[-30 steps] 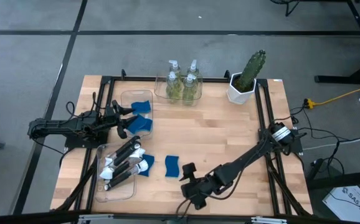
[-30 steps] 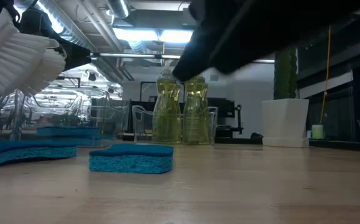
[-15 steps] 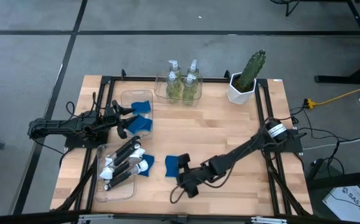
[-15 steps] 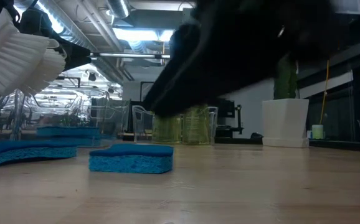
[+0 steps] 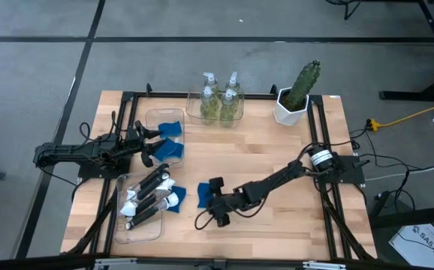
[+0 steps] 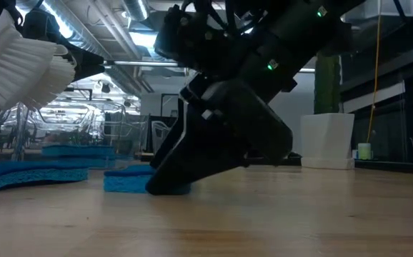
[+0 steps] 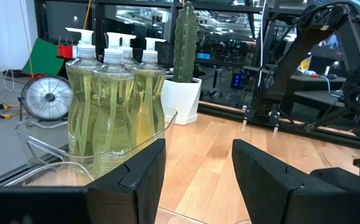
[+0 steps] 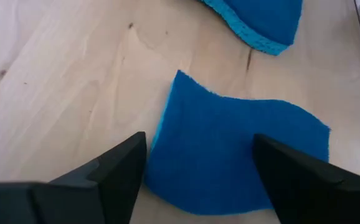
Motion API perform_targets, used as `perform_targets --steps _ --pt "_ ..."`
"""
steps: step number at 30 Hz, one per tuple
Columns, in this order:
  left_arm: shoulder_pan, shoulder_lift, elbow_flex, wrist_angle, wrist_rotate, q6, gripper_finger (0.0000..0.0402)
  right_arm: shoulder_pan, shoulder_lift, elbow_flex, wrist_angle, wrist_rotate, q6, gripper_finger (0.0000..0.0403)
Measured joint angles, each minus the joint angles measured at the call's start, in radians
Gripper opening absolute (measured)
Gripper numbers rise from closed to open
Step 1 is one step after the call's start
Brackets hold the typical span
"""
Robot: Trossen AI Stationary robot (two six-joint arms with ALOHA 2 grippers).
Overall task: Pick & Place Kitchen Sink Supplies
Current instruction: Put the blue sponge into the top left transparent bin
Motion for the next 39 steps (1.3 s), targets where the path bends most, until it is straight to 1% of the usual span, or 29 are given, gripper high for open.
perform_targets --steps 3,6,13,16,17,19,22,24,29,32,35,39 --pt "0.000 0.000 0.000 0.000 0.000 0.000 0.0180 -0.003 0.001 0.000 -0.001 0.000 0.013 0.0260" --pt "0.000 0.000 0.000 0.000 0.000 0.000 0.0180 -0.007 0.002 0.000 0.003 0.006 0.021 0.0216" --pt "0.000 0.000 0.000 0.000 0.001 0.000 0.0180 -0.025 0.004 0.001 0.003 0.017 0.017 0.0086" --pt "0.000 0.000 0.000 0.000 0.001 0.000 0.0180 -0.031 0.004 0.026 -0.053 0.014 0.001 0.0028" --pt "0.000 0.000 0.000 0.000 0.002 0.000 0.0180 -0.034 0.004 0.038 -0.074 0.015 -0.007 0.0017" --pt "0.000 0.000 0.000 0.000 0.002 0.000 0.0180 -0.039 0.006 0.062 -0.108 0.013 -0.021 0.0013" --pt "0.000 0.000 0.000 0.000 0.002 0.000 0.0180 -0.049 0.008 0.104 -0.143 -0.028 -0.043 0.0021" --pt "0.000 0.000 0.000 0.000 0.002 0.000 0.0180 -0.059 0.008 0.127 -0.162 -0.039 -0.046 0.0018" --pt "0.000 0.000 0.000 0.000 0.002 0.000 0.0180 -0.091 0.008 0.202 -0.269 -0.035 -0.018 0.0007" --pt "0.000 0.000 0.000 0.000 0.002 0.000 0.0180 -0.106 0.008 0.264 -0.375 0.031 0.043 0.0009" --pt "0.000 0.000 0.000 0.000 0.002 0.000 0.0180 -0.111 0.008 0.325 -0.494 0.138 0.104 0.0009" --pt "0.000 0.000 0.000 0.000 0.002 0.000 0.0180 -0.102 0.007 0.370 -0.536 0.272 0.100 0.0009"
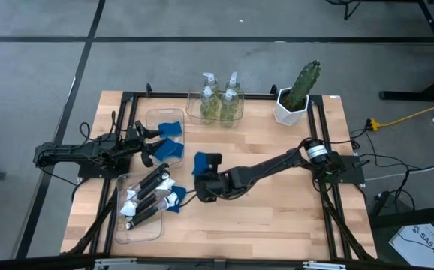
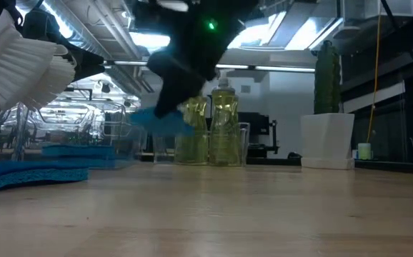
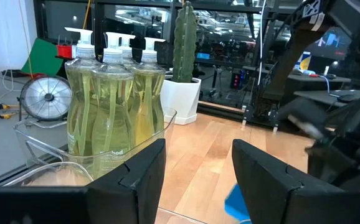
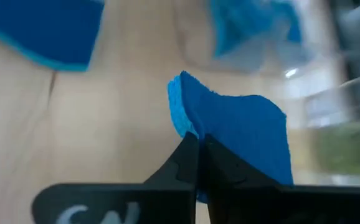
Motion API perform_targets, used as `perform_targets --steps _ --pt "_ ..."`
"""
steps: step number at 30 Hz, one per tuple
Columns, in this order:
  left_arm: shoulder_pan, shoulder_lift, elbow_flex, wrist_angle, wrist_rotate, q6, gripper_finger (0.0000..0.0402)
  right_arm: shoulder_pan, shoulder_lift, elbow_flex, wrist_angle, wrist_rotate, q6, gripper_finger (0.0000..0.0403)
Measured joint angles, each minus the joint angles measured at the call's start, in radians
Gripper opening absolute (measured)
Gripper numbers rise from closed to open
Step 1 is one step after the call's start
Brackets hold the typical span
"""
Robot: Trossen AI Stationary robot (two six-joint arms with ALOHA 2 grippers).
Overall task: Pick & Place Kitchen Sink Supplies
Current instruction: Put the blue sponge into the top left transparent bin
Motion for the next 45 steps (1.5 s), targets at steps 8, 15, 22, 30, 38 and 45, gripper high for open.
perform_targets --steps 8,15,22,30,38,45 --pt "0.000 0.000 0.000 0.000 0.000 0.000 0.0180 0.028 -0.008 0.016 0.202 0.182 -0.218 0.0009" --pt "0.000 0.000 0.000 0.000 -0.001 0.000 0.0180 -0.022 -0.020 0.017 0.336 0.091 -0.376 0.0009" --pt "0.000 0.000 0.000 0.000 -0.002 0.000 0.0180 -0.141 -0.021 0.017 0.442 -0.125 -0.440 0.0009" --pt "0.000 0.000 0.000 0.000 -0.002 0.000 0.0180 -0.269 -0.022 0.017 0.507 -0.345 -0.384 0.0009" --pt "0.000 0.000 0.000 0.000 -0.003 0.000 0.0180 -0.365 -0.006 0.016 0.583 -0.573 -0.252 0.0039" --pt "0.000 0.000 0.000 0.000 -0.003 0.000 0.0180 -0.414 0.034 0.015 0.662 -0.695 -0.162 0.0123"
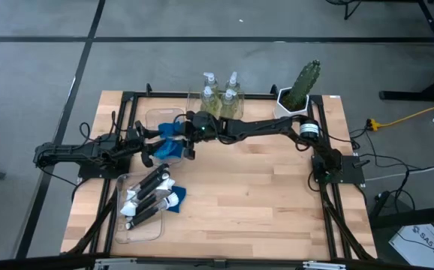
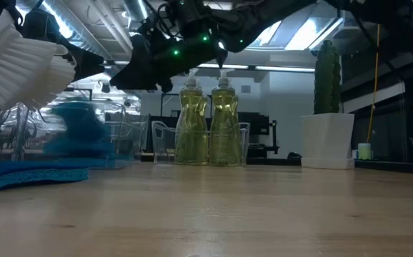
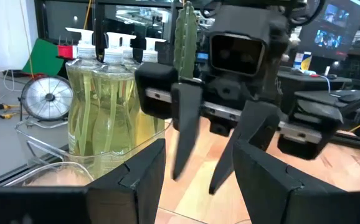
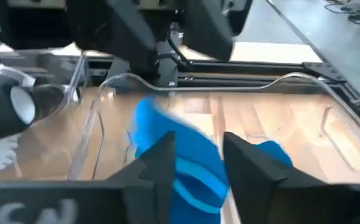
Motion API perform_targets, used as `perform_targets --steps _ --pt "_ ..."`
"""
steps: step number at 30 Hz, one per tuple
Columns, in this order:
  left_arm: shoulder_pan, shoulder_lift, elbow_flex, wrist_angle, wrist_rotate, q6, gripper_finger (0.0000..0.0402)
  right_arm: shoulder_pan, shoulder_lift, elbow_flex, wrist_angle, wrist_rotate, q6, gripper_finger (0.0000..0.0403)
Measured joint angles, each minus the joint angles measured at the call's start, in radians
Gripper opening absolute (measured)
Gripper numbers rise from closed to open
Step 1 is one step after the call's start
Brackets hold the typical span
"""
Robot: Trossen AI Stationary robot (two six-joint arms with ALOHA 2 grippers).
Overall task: Pick & Place Kitchen Sink Supplies
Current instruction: Put the blue sponge into the top left transparent bin
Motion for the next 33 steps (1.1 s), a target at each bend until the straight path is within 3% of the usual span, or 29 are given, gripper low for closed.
perform_targets --steps 7,13,23,33 --pt "0.000 0.000 0.000 0.000 0.000 0.000 0.0180 -0.011 0.003 0.000 -0.004 -0.103 0.031 0.0215" --pt "0.000 0.000 0.000 0.000 0.000 0.000 0.0180 0.003 0.002 0.000 -0.049 -0.105 0.054 0.0254" --pt "0.000 0.000 0.000 0.000 0.000 0.000 0.0180 0.052 -0.060 0.002 -0.236 -0.104 0.002 0.0246" --pt "0.000 0.000 0.000 0.000 0.000 0.000 0.0180 0.152 -0.077 0.000 -0.271 -0.104 -0.070 0.0214"
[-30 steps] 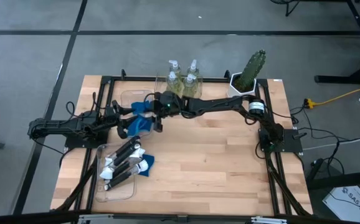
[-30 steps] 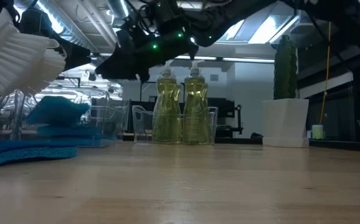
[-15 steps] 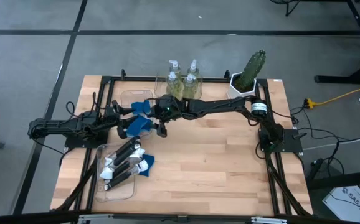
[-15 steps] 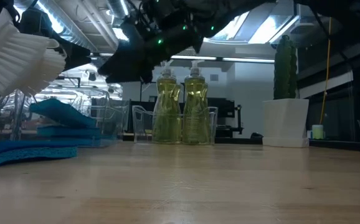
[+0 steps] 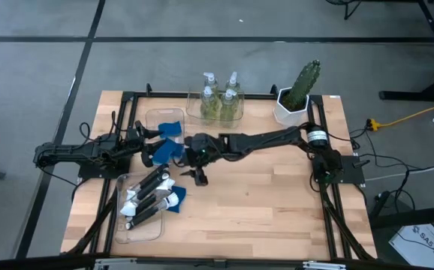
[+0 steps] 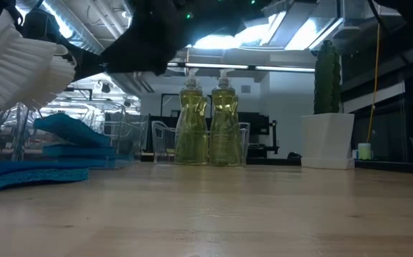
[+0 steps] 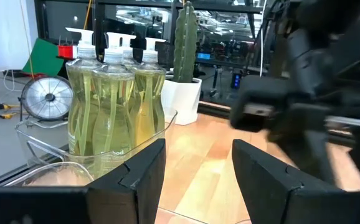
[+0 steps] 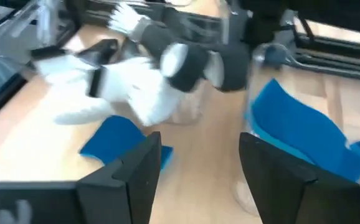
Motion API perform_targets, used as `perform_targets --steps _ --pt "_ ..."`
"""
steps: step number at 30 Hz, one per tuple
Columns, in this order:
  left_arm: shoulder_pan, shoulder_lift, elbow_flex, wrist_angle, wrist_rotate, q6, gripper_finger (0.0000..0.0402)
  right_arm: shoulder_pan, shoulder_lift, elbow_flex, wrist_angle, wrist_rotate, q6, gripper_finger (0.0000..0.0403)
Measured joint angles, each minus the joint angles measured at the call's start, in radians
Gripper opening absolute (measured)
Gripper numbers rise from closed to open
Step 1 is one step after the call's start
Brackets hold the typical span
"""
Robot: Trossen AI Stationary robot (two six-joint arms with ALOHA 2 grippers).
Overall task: Pick & Place Kitchen Sink Supplies
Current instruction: Put the blue sponge into the top left transparent bin
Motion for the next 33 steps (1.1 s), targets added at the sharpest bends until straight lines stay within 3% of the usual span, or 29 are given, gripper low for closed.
perform_targets --steps 4,8,17,21,24,33 --pt "0.000 0.000 0.000 0.000 0.000 0.000 0.0180 0.038 -0.044 -0.057 0.028 0.043 -0.009 0.0198" --pt "0.000 0.000 0.000 0.000 0.000 0.000 0.0180 0.073 -0.148 -0.197 0.095 0.096 -0.012 0.0180" --pt "0.000 0.000 0.000 0.000 0.000 0.000 0.0180 0.126 -0.349 -0.639 0.516 0.080 -0.048 0.0160" --pt "0.000 0.000 0.000 0.000 0.000 0.000 0.0180 0.138 -0.343 -0.785 0.727 -0.030 -0.099 0.0162" --pt "0.000 0.000 0.000 0.000 0.000 0.000 0.0180 0.151 -0.311 -0.856 0.837 -0.052 -0.105 0.0162" --pt "0.000 0.000 0.000 0.000 0.000 0.000 0.0180 0.202 -0.123 -0.798 0.871 0.070 -0.094 0.0163"
